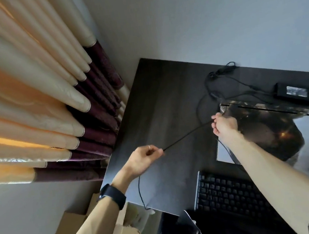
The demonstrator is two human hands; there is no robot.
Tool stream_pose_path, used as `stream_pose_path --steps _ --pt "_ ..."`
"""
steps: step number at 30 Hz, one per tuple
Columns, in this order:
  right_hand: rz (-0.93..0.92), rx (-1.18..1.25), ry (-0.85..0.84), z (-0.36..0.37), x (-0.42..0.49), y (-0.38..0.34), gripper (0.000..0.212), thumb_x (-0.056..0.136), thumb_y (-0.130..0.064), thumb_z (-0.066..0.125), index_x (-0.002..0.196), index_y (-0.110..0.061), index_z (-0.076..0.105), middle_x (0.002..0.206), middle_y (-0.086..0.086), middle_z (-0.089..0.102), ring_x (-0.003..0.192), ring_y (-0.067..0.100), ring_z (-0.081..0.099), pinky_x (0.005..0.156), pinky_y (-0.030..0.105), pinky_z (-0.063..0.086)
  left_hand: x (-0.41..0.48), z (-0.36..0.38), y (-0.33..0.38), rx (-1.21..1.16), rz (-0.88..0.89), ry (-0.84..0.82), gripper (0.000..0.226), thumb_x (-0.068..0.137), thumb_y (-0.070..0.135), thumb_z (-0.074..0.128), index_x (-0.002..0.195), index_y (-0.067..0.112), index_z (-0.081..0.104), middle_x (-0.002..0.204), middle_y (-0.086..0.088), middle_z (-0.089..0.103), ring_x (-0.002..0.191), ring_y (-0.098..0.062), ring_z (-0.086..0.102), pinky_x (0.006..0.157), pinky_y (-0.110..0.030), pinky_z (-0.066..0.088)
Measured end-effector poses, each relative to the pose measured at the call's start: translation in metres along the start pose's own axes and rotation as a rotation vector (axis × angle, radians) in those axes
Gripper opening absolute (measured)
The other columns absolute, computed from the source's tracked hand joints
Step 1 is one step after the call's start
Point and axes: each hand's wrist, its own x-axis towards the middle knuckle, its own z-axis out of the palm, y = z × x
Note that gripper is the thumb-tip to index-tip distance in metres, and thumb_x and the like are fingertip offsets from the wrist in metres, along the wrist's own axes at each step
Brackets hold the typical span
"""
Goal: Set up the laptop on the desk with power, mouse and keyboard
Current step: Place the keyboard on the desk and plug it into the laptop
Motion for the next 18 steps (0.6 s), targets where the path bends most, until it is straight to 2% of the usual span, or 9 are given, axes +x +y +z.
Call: stream_pose_path --steps 1,3,6,9,12,15,18 --pt "0.033 0.081 -0.015 -0.003 -0.001 -0.005 0.03 0.103 -0.024 0.054 0.076 -0.014 0.062 0.064 0.001 0.051 0.03 0.001 0.043 0.035 0.013 0.025 -0.006 -0.005 0.0 -0.028 -0.01 0.021 0.023 0.093 0.042 0.065 0.088 0.022 0.075 0.057 0.013 0.047 0.051 -0.004 0.041 0.054 -0.022 0.035" --pt "0.115 0.131 -0.166 -0.003 -0.018 -0.011 0.028 0.099 -0.033 0.061 0.078 -0.015 0.065 0.062 -0.004 0.054 0.034 0.002 0.037 0.035 0.015 0.022 -0.012 -0.007 0.008 -0.033 -0.017 0.082 0.023 0.093 0.039 0.066 0.087 0.019 0.075 0.05 0.014 0.046 0.046 -0.002 0.038 0.049 -0.019 0.031" --pt "0.149 -0.093 -0.528 0.007 -0.076 -0.007 0.038 0.092 -0.048 0.067 0.089 -0.011 0.074 0.057 -0.008 0.054 0.043 0.004 0.031 0.035 0.018 0.019 -0.01 0.007 0.033 0.041 0.02 0.144 0.02 0.092 0.039 0.067 0.082 0.024 0.075 0.051 0.017 0.051 0.049 0.0 0.043 0.05 -0.015 0.033" --pt "0.028 -0.302 -0.705 0.009 -0.125 0.004 0.029 0.094 -0.036 0.069 0.082 -0.01 0.069 0.061 -0.005 0.055 0.044 0.006 0.037 0.038 0.02 0.025 -0.001 0.027 0.058 0.147 0.024 0.13 0.019 0.091 0.039 0.065 0.081 0.025 0.071 0.059 0.013 0.054 0.053 -0.002 0.046 0.047 -0.014 0.033" --pt "-0.068 -0.261 -0.621 0.0 -0.118 -0.003 0.027 0.097 -0.029 0.066 0.086 -0.005 0.07 0.06 -0.004 0.056 0.047 0.007 0.041 0.044 0.021 0.035 -0.001 0.037 0.072 0.197 0.009 0.095 0.024 0.093 0.043 0.06 0.085 0.022 0.071 0.061 0.011 0.054 0.053 -0.004 0.049 0.045 -0.015 0.033" --pt "-0.056 -0.106 -0.365 -0.002 -0.08 -0.023 0.03 0.1 -0.024 0.062 0.076 -0.007 0.066 0.06 -0.001 0.055 0.044 0.007 0.042 0.045 0.021 0.039 -0.014 0.035 0.066 -0.014 0.014 0.018 0.033 0.098 0.039 0.057 0.083 0.013 0.073 0.052 0.011 0.045 0.042 -0.007 0.039 0.045 -0.021 0.032" --pt "0.001 0.059 -0.161 -0.011 -0.041 -0.039 0.03 0.102 -0.018 0.058 0.073 -0.011 0.058 0.064 0.001 0.053 0.033 0.002 0.042 0.042 0.02 0.041 -0.031 0.016 0.049 -0.216 -0.04 -0.034 0.036 0.101 0.033 0.053 0.09 0.005 0.071 0.057 0.003 0.036 0.044 -0.01 0.027 0.043 -0.021 0.022"
